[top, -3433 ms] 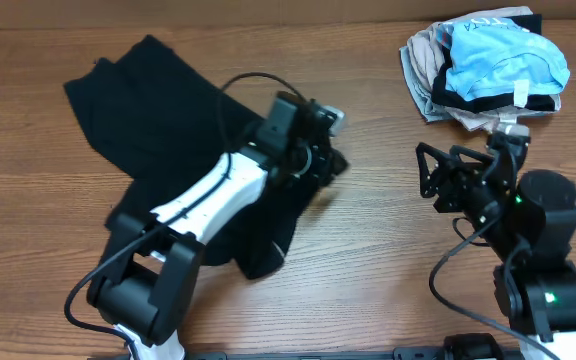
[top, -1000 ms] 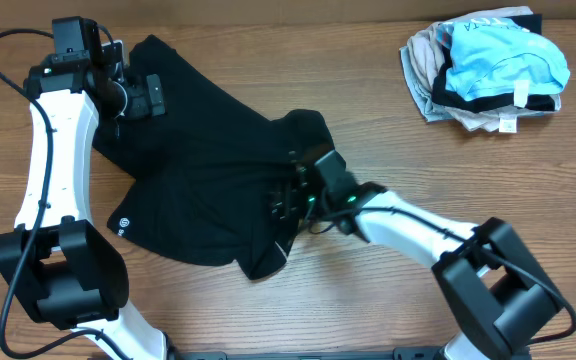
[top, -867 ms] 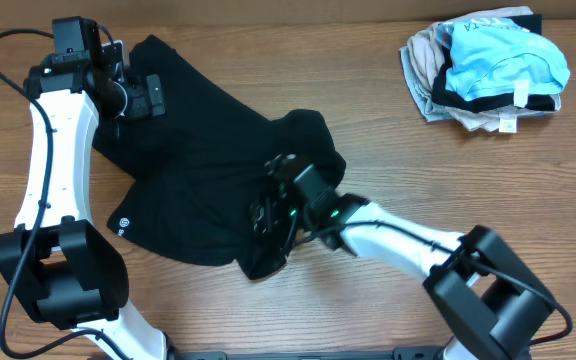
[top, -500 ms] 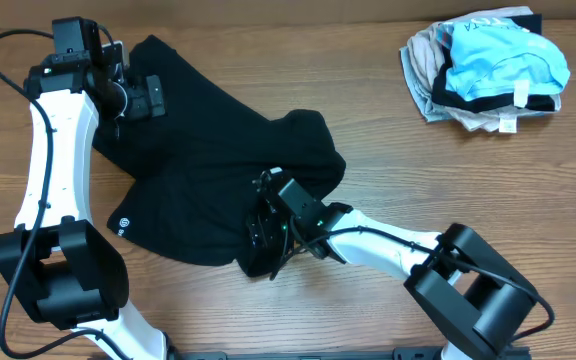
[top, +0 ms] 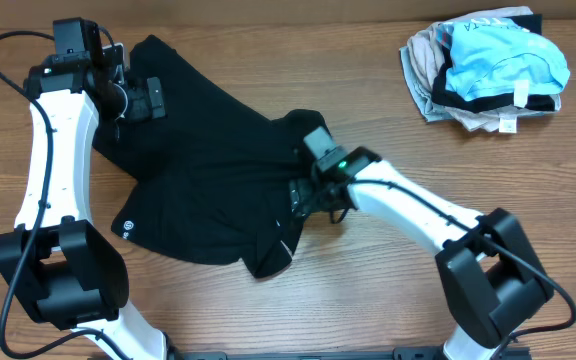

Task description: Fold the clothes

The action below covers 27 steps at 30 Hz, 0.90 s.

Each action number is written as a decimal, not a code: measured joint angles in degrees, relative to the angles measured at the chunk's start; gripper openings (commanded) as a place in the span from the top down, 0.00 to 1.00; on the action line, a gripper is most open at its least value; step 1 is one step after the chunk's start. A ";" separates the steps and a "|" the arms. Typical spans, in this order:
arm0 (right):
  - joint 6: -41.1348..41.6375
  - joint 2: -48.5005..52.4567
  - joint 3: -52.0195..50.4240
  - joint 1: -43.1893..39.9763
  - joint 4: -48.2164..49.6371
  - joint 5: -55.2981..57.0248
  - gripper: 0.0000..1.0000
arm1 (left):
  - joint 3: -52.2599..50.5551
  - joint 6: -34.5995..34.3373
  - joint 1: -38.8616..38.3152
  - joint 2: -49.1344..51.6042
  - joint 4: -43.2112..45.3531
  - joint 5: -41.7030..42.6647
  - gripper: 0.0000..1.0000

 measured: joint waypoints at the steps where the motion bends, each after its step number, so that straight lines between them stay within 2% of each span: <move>1: -0.57 0.00 0.44 -1.03 -1.25 0.31 0.06 | 0.00 0.00 0.00 0.00 -0.07 0.02 0.00; 2: -0.79 0.00 0.68 -2.10 -1.99 0.39 0.00 | 0.00 0.00 0.00 0.00 -0.17 0.00 0.00; 6: -2.36 0.07 0.74 -6.47 -1.44 -1.27 0.00 | 0.00 0.00 0.00 0.00 -0.66 0.00 0.00; 16: -3.19 0.22 0.83 -8.39 15.34 -7.78 0.00 | 0.00 0.00 0.00 0.00 -0.87 0.00 0.00; 27: -3.89 5.84 0.85 -8.90 18.51 -7.15 0.03 | 0.00 0.00 0.00 0.00 -1.03 0.00 0.00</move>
